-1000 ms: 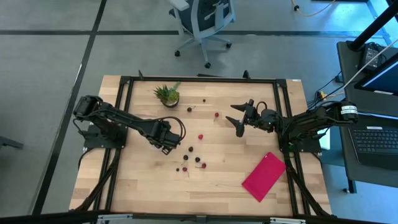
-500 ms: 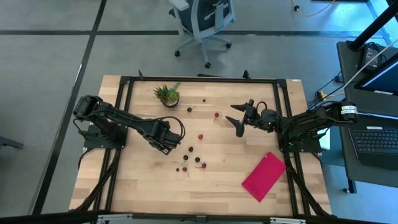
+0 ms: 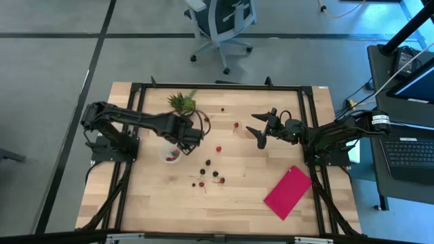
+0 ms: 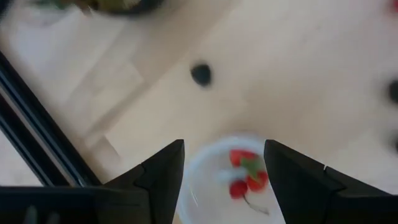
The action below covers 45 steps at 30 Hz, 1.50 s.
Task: Pick and placing Produce into tupperware
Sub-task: Put the blackberry into the transparent container
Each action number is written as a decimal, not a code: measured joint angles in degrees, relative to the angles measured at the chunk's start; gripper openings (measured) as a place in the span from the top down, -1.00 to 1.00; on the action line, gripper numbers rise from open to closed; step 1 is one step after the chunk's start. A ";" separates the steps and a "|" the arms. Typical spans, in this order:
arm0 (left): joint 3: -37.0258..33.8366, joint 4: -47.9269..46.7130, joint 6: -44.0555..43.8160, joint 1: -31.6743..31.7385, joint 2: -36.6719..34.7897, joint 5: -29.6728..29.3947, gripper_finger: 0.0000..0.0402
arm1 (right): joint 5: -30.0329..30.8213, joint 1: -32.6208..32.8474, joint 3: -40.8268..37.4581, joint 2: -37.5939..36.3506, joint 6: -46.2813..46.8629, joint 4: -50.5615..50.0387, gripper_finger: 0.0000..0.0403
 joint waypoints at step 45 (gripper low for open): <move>-23.02 34.03 12.60 18.92 0.02 9.25 -0.51 | 0.01 0.02 0.00 0.00 -1.62 -0.66 -0.56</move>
